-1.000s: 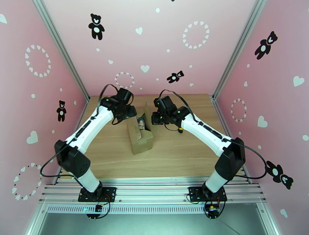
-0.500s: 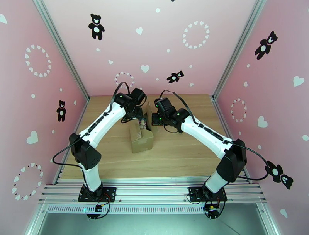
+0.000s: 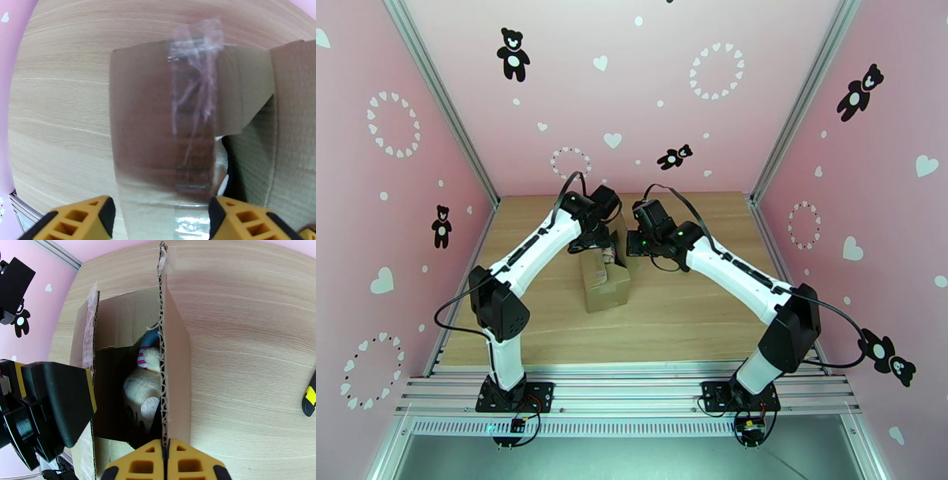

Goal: Unpack the express box

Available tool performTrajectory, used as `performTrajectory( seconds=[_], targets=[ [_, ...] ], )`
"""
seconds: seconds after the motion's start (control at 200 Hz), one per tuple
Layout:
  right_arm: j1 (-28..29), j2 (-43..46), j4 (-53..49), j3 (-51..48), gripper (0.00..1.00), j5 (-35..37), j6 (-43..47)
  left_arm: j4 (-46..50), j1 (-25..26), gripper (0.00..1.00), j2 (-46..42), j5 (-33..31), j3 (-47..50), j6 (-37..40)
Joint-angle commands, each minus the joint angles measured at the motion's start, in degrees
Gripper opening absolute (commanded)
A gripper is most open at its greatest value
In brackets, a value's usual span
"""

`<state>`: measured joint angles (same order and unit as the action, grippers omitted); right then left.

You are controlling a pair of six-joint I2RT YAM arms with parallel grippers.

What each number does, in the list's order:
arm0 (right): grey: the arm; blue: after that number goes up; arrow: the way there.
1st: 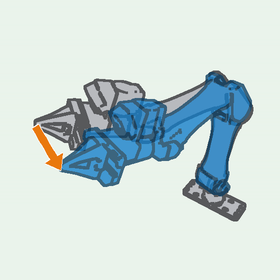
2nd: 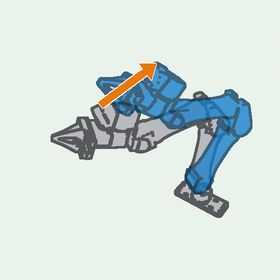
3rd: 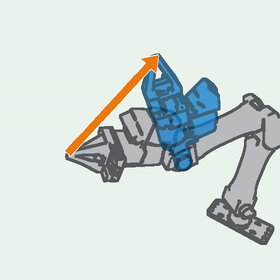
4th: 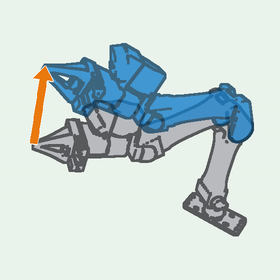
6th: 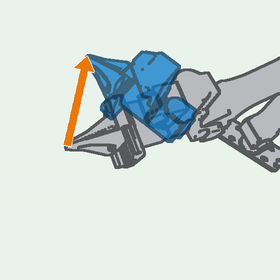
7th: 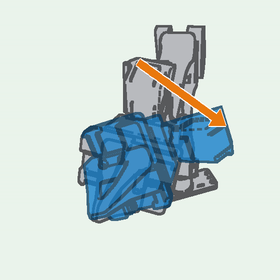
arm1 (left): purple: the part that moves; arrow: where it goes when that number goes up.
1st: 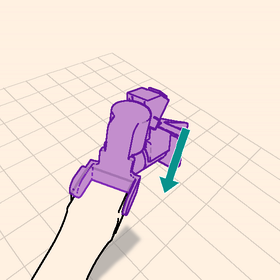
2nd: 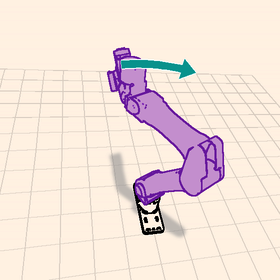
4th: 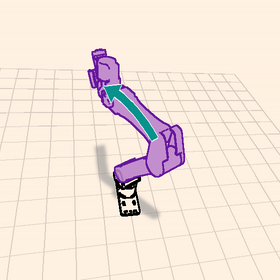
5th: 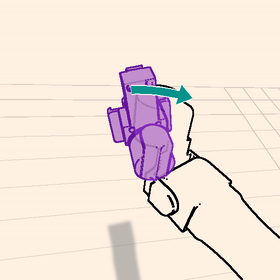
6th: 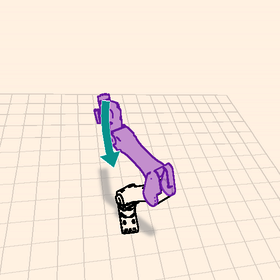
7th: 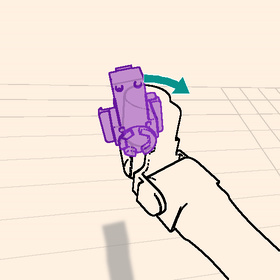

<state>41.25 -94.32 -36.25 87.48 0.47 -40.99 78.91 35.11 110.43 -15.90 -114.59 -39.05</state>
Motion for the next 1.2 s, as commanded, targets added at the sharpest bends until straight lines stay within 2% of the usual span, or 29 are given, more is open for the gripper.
performTrajectory(
  seconds=[0.0,0.596,0.876,1.191],
  targets=[
    [0.27,0.77,-0.25,-0.73,0.00,1.64,-0.23,0.60,1.40,0.69,1.22,-0.98,-2.69,-0.15],
    [0.27,0.46,-0.44,-0.48,0.00,2.06,-0.68,3.00,1.71,0.69,-0.47,-6.23,2.44,-0.11],
    [0.23,0.76,-1.20,-0.39,0.00,3.54,-0.67,4.13,1.37,0.69,-3.43,-8.73,3.02,0.47],
    [0.24,0.46,-1.57,-0.31,0.00,3.84,-1.28,2.23,-1.42,0.69,-10.22,-8.40,9.77,0.12]
  ],
)
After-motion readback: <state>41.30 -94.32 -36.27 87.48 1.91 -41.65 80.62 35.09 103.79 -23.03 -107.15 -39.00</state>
